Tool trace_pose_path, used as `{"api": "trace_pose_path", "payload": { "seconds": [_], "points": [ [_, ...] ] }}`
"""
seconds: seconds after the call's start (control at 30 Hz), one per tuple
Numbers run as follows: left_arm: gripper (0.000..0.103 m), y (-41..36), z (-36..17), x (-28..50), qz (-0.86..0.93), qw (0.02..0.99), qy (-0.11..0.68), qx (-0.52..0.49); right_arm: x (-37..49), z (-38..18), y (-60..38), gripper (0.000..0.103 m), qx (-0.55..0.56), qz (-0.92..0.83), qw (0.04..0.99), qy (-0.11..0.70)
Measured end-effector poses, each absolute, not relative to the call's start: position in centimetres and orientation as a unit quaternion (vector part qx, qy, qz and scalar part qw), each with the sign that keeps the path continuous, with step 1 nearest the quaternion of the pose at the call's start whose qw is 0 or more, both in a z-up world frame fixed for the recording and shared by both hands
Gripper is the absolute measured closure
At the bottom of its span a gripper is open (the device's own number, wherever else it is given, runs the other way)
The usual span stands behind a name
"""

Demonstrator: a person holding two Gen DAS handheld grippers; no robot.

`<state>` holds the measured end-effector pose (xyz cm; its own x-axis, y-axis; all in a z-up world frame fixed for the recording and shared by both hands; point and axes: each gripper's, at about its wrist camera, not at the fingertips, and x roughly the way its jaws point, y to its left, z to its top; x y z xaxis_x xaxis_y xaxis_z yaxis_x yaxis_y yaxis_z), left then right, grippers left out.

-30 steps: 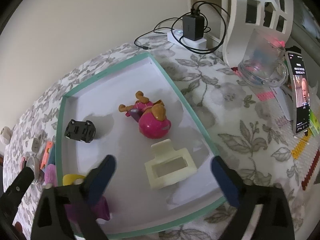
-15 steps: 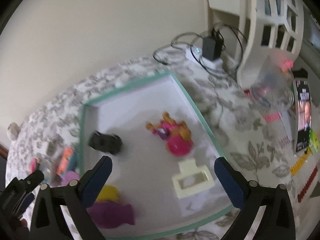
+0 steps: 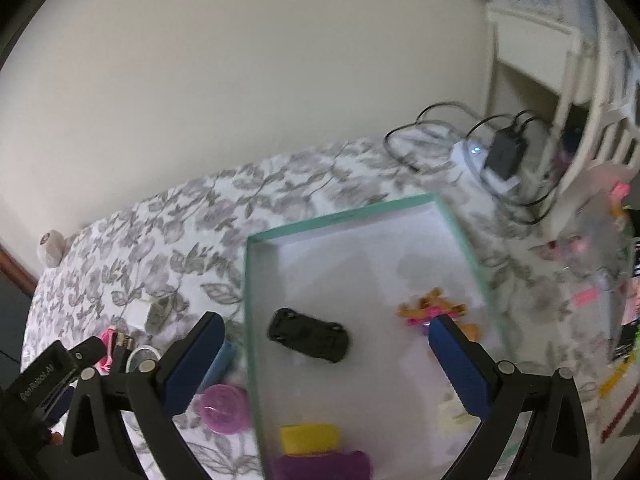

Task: Organize rigid objects
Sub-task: 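Move the left gripper to the white plastic hook while the right gripper approaches the pink wristband, then close the left gripper on the white hook while the right gripper closes on the pink wristband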

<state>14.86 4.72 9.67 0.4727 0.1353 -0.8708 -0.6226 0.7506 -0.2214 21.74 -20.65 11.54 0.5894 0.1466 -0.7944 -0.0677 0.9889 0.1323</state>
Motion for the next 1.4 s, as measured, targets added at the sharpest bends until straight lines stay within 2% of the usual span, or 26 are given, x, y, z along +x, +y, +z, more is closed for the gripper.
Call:
{"api": "trace_pose_path", "payload": {
  "seconds": [0.4, 0.57, 0.9, 1.13, 1.4],
  "points": [
    [0.0, 12.9, 8.1, 13.7, 0.272, 0.794, 0.466, -0.28, 22.8, 8.6, -13.0, 0.0, -0.01, 0.138, 0.865, 0.482],
    [0.0, 16.4, 7.6, 12.8, 0.302, 0.798, 0.476, -0.214, 22.0, 8.4, -9.0, 0.0, -0.045, 0.181, 0.86, 0.475],
    [0.0, 22.9, 4.1, 11.4, 0.288, 0.789, 0.481, -0.252, 21.2, 7.9, -1.9, 0.0, -0.061, 0.254, 0.843, 0.471],
    [0.001, 25.4, 1.7, 12.2, 0.251, 0.778, 0.485, -0.311, 20.6, 7.4, 3.7, 0.011, -0.066, 0.315, 0.816, 0.48],
    [0.001, 24.8, 0.6, 14.3, 0.238, 0.785, 0.496, -0.286, 20.5, 5.8, 6.2, 0.012, -0.097, 0.317, 0.812, 0.481]
  ]
}}
